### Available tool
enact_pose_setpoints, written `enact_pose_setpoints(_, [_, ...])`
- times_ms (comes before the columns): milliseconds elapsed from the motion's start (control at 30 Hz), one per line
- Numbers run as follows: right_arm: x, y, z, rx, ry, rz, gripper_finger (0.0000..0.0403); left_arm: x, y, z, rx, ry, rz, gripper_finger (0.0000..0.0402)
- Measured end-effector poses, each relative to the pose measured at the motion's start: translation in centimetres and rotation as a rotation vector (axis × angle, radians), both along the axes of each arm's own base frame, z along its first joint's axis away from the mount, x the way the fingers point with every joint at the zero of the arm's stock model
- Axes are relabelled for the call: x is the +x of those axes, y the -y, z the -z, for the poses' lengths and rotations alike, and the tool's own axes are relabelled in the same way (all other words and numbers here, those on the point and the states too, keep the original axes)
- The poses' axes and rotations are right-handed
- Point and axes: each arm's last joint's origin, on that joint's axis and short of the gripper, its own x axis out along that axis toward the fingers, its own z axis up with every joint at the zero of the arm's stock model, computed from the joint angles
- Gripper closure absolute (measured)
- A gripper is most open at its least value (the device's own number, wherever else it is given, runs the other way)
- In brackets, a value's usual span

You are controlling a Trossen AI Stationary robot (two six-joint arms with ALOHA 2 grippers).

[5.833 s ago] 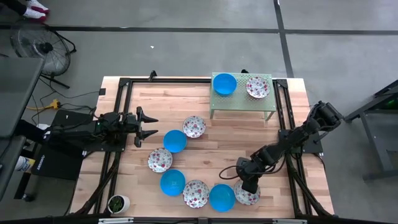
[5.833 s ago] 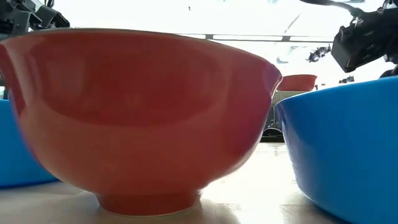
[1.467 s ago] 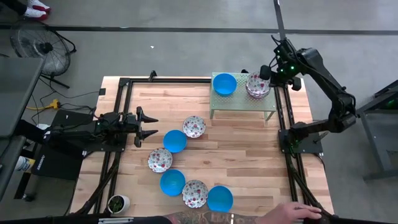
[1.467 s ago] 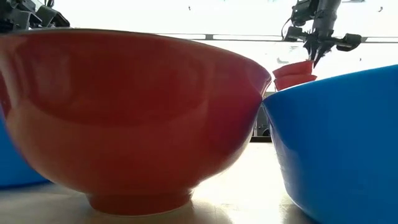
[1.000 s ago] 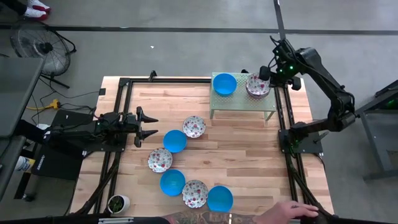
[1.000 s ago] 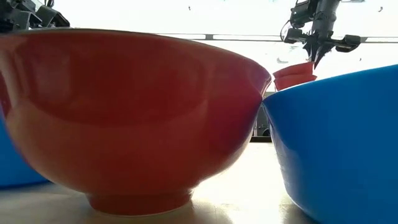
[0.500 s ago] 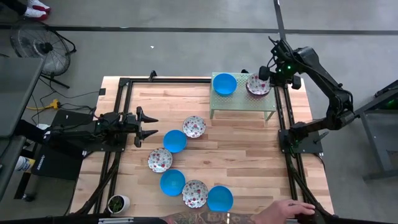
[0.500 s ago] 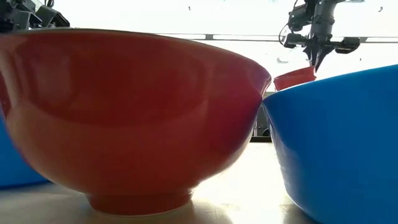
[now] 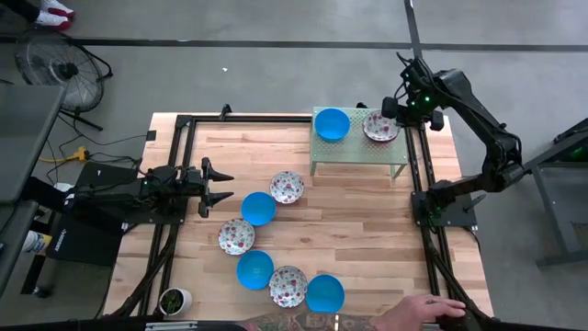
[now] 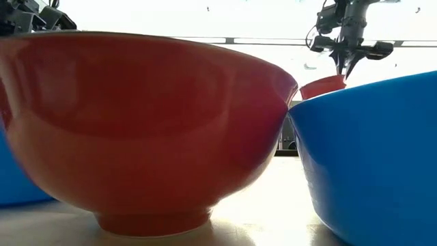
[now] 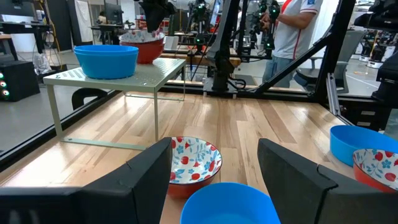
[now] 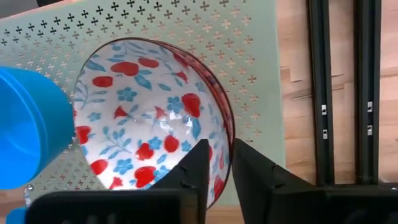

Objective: Pick & Place Mini bowls
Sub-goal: Stack the white bowl on the white bowl on the shelf, then stack the blue bowl on the blue bowls on the shelf

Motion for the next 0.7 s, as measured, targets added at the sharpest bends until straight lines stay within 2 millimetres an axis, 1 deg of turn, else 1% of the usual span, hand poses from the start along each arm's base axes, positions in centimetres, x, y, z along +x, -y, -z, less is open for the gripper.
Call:
enact_pose_setpoints(233, [0.1, 0.2, -0.1, -0.024, 0.009, 0.002, 0.0298, 0.0, 0.0, 0.0, 0.000, 0.000, 0.000, 0.0169])
enact_pose_setpoints(367, [-0.2, -0.4, -0.6, -0.052, 0.022, 0.000, 0.0289, 0.0, 0.0, 0.0, 0.000, 0.000, 0.000, 0.0169])
enact_pose_setpoints(467, [0.0, -1.5, -1.3, -0.082, 0.027, -0.020, 0.0289, 0.0, 0.0, 0.0, 0.000, 0.000, 0.000, 0.0169])
enact_pose_setpoints(600, [0.4, -3.7, -2.2, -0.126, 0.006, -0.055, 0.0289, 0.0, 0.0, 0.0, 0.000, 0.000, 0.000, 0.0169])
enact_pose_setpoints(700, [0.5, -5.6, -2.7, -0.156, -0.044, -0.070, 0.0291, 0.0, 0.0, 0.0, 0.000, 0.000, 0.000, 0.0169])
